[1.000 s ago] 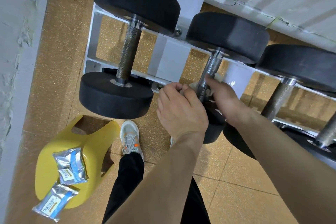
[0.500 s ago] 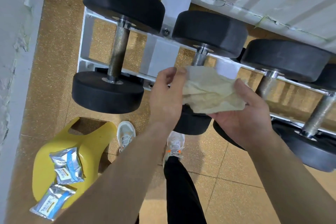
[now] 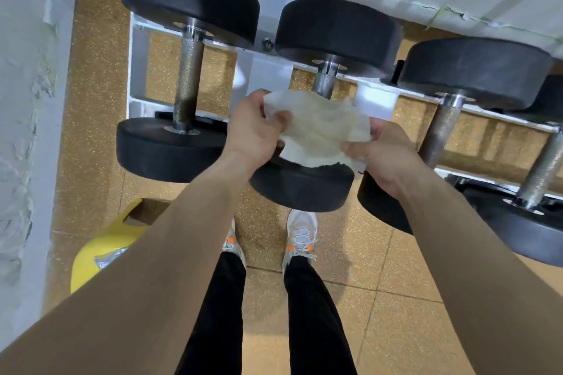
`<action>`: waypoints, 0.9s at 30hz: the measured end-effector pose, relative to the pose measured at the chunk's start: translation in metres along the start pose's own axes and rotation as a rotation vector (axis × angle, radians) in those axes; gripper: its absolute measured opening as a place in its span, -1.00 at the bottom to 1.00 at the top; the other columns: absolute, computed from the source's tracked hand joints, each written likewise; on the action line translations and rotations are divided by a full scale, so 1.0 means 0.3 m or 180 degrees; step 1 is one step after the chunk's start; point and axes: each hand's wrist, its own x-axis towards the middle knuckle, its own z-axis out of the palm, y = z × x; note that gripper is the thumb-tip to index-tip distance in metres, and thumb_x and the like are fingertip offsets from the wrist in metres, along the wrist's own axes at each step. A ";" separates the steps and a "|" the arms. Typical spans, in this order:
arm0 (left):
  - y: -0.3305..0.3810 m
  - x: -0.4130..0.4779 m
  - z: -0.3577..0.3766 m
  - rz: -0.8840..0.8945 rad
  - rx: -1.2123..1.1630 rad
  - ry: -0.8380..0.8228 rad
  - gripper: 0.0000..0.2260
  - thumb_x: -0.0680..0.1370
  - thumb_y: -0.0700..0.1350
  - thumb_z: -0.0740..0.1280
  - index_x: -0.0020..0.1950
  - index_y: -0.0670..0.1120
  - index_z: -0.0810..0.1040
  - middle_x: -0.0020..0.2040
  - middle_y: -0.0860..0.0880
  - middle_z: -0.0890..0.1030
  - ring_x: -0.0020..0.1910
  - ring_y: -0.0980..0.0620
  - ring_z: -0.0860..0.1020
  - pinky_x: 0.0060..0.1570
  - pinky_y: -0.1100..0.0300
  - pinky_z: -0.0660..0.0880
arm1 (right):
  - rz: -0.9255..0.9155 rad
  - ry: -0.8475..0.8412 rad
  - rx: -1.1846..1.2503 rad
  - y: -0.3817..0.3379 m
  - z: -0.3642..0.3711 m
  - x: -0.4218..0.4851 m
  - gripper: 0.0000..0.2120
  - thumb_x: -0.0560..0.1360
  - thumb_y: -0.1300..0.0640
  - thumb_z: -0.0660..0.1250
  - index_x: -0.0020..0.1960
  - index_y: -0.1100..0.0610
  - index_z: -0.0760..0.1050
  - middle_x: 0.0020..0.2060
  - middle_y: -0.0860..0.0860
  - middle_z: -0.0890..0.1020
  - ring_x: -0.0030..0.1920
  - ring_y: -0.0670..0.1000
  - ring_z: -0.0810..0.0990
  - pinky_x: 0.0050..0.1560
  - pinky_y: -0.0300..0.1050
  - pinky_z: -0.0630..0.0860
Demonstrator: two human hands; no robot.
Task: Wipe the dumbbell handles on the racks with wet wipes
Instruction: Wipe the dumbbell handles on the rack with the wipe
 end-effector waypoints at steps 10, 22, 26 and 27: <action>-0.010 0.124 -0.023 0.0652 0.2045 0.0224 -0.74 0.53 0.11 0.46 0.13 0.13 0.46 0.04 0.11 0.62 -0.06 -0.05 0.61 -0.06 0.03 0.58 | -0.0328 0.0876 -0.0887 0.039 0.091 0.026 -0.64 0.43 0.35 0.40 0.14 0.02 0.51 -0.07 -0.10 0.66 0.01 0.00 0.67 -0.02 -0.11 0.61; 0.115 -0.007 0.182 -0.0649 0.1123 -0.0378 -0.71 0.52 -0.06 0.43 0.17 -0.16 0.52 -0.04 -0.05 0.58 0.04 -0.07 0.59 -0.06 0.16 0.48 | -0.0593 0.0608 -0.1080 0.069 0.177 -0.087 -0.75 0.53 0.23 0.28 0.16 0.03 0.57 -0.02 -0.09 0.66 0.01 -0.04 0.59 -0.08 -0.27 0.44; 0.106 0.050 0.266 -0.0991 0.0965 -0.0338 -0.67 0.49 -0.06 0.46 0.17 -0.18 0.50 0.06 -0.11 0.60 0.05 -0.09 0.57 0.00 0.15 0.52 | -0.0577 0.1293 -0.0161 0.132 0.205 -0.114 -0.71 0.54 0.30 0.19 0.13 0.08 0.59 -0.04 -0.08 0.68 0.02 -0.10 0.61 -0.02 -0.50 0.39; 0.095 0.059 0.276 -0.1040 0.0831 -0.0244 -0.68 0.48 -0.06 0.48 0.12 -0.18 0.51 0.07 -0.11 0.61 0.05 -0.10 0.58 0.07 0.13 0.55 | -0.0575 0.1517 0.0085 0.145 0.231 -0.123 -0.73 0.52 0.25 0.18 0.11 0.08 0.58 -0.08 -0.08 0.67 0.01 -0.08 0.61 -0.02 -0.46 0.41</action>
